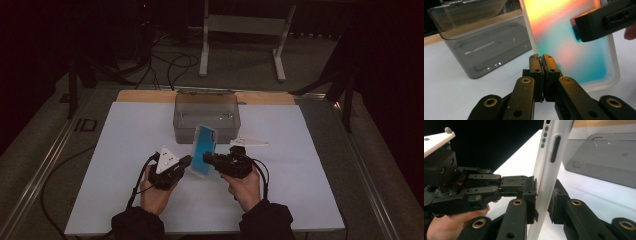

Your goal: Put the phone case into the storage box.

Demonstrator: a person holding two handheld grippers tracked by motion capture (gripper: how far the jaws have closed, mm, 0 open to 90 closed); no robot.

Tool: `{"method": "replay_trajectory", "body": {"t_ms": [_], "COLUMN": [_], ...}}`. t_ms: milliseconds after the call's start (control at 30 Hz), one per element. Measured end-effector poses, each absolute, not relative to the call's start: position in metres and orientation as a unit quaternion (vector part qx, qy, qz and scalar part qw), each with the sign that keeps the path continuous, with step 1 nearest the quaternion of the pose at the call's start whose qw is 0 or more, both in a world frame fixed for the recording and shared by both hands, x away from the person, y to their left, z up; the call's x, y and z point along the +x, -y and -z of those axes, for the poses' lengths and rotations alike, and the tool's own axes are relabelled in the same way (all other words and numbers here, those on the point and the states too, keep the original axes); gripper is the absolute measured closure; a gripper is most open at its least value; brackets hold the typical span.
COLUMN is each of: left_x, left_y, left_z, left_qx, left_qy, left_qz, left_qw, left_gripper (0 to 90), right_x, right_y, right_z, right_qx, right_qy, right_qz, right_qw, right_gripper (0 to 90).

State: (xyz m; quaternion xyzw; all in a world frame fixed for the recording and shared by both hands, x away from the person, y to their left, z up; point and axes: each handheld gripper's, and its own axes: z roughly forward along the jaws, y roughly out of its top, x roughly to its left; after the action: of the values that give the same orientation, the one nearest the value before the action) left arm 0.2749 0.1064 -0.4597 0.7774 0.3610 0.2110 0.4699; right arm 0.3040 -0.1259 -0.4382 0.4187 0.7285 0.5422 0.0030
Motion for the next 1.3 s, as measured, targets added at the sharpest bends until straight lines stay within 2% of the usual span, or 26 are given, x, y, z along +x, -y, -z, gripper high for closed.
{"method": "replay_trajectory", "body": {"t_ms": [367, 400, 433, 500, 667, 1000, 1100, 1300], "left_x": [0.273, 0.273, 0.271, 0.268, 0.269, 0.270, 0.271, 0.270], "left_y": [-0.105, -0.105, -0.102, -0.093, -0.097, -0.107, -0.110, -0.115], "left_z": [0.462, 0.462, 0.462, 0.461, 0.454, 0.452, 0.451, 0.449], "left_qx": [0.776, 0.780, 0.785, 0.795, 0.787, 0.779, 0.778, 0.774], "left_qy": [-0.361, -0.351, -0.343, -0.328, -0.334, -0.345, -0.347, -0.353], "left_qz": [-0.205, -0.194, -0.198, -0.215, -0.221, -0.236, -0.239, -0.255], "left_qw": [0.475, 0.481, 0.478, 0.463, 0.470, 0.467, 0.466, 0.460], "left_gripper": [88.0, 90.0, 90.0, 90.0, 90.0, 89.6, 84.3, 68.0], "right_x": [0.304, 0.304, 0.303, 0.301, 0.298, 0.305, 0.307, 0.308], "right_y": [0.126, 0.125, 0.124, 0.120, 0.113, 0.123, 0.125, 0.127], "right_z": [0.436, 0.436, 0.435, 0.434, 0.433, 0.429, 0.425, 0.417], "right_qx": [0.418, 0.417, 0.411, 0.400, 0.401, 0.415, 0.422, 0.422], "right_qy": [-0.734, -0.735, -0.742, -0.752, -0.757, -0.748, -0.746, -0.754], "right_qz": [-0.535, -0.535, -0.529, -0.524, -0.513, -0.515, -0.514, -0.501], "right_qw": [0.009, 0.010, 0.027, 0.028, 0.053, 0.052, 0.035, 0.045], "right_gripper": [79.6, 80.7, 80.9, 80.9, 81.1, 81.0, 81.0, 80.9]}}
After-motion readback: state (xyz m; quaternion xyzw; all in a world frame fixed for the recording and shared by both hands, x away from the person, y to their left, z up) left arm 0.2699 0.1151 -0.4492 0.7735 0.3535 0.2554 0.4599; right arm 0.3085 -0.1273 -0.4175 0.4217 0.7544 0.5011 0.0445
